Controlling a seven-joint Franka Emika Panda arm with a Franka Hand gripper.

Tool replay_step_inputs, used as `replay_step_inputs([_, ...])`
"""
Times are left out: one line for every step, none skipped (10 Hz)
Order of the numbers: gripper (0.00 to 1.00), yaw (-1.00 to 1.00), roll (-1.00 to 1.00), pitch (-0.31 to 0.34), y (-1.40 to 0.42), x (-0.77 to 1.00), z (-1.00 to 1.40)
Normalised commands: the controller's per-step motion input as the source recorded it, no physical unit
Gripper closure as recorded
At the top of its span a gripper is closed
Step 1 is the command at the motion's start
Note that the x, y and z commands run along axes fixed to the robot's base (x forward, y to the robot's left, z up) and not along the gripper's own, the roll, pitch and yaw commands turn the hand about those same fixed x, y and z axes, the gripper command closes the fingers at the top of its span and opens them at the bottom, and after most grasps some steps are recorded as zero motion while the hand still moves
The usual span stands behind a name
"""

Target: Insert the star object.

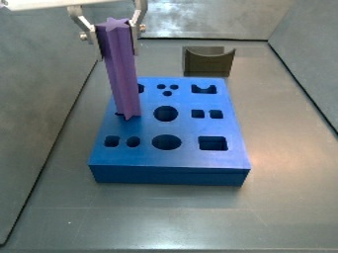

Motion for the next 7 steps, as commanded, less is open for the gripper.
replay_step_inputs([1.0, 0.04, 0.0, 0.036, -0.05, 0.0, -0.41])
replay_step_inputs([1.0, 0.14, 0.0, 0.041, -0.01, -0.12, -0.44])
replay_step_inputs([1.0, 0.13, -0.02, 0.041, 0.0, -0.1, -0.45])
replay_step_inputs([1.0, 0.21, -0.06, 0.07, 0.0, 0.0, -0.48])
replay_step_inputs([1.0, 0.29, -0.12, 0.093, 0.06, 0.08, -0.55])
replay_step_inputs([1.0, 0.26, -0.14, 0.113, 0.11, 0.13, -0.6])
replay_step_inputs([1.0, 0.11, -0.23, 0.089, 0.17, 0.01, -0.63])
